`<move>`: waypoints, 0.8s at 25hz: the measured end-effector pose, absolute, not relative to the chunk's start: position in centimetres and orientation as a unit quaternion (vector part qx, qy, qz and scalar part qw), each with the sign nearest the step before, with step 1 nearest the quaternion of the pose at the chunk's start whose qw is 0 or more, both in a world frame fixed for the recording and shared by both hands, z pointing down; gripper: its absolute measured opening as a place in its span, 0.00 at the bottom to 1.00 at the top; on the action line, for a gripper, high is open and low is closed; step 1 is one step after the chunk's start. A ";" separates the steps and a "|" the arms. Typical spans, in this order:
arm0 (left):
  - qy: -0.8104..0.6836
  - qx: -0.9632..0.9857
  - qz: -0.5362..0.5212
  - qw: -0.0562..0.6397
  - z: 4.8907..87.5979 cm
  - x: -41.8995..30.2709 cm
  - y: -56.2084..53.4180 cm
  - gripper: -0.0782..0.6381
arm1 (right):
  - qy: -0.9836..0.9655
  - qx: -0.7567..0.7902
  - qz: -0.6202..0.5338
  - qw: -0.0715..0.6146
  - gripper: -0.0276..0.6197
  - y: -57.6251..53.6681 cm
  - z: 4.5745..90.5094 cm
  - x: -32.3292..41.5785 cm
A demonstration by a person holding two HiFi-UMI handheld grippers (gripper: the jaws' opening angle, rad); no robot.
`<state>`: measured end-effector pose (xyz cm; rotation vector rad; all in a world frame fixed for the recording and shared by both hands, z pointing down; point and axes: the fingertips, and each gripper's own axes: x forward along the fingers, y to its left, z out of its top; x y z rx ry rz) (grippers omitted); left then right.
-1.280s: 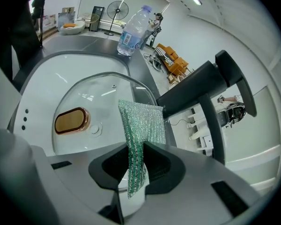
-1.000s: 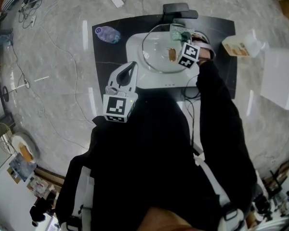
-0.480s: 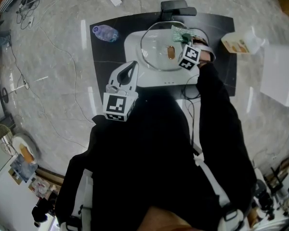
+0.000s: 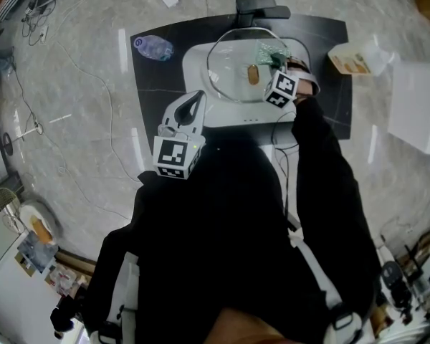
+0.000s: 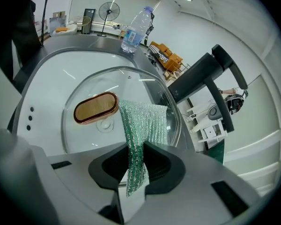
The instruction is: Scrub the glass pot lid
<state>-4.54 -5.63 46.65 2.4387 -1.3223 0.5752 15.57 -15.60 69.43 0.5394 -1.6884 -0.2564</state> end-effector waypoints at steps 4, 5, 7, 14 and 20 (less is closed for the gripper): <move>-0.460 0.850 0.203 0.158 46.9 -4.6 -5.4 0.11 | -0.736 0.235 -0.107 0.626 0.16 -14.8 69.8 15.8; -0.459 0.850 0.204 0.158 47.0 -4.5 -5.4 0.11 | -0.736 0.235 -0.106 0.626 0.16 -14.6 69.9 15.8; -0.458 0.850 0.205 0.159 47.0 -4.5 -5.2 0.11 | -0.736 0.236 -0.105 0.626 0.16 -14.2 70.0 16.0; -0.458 0.850 0.205 0.160 47.1 -4.5 -5.0 0.11 | -0.736 0.235 -0.096 0.627 0.16 -12.9 70.7 16.4; -0.457 0.851 0.206 0.158 47.0 -4.4 -4.7 0.11 | -0.735 0.237 -0.091 0.629 0.16 -12.2 71.0 16.7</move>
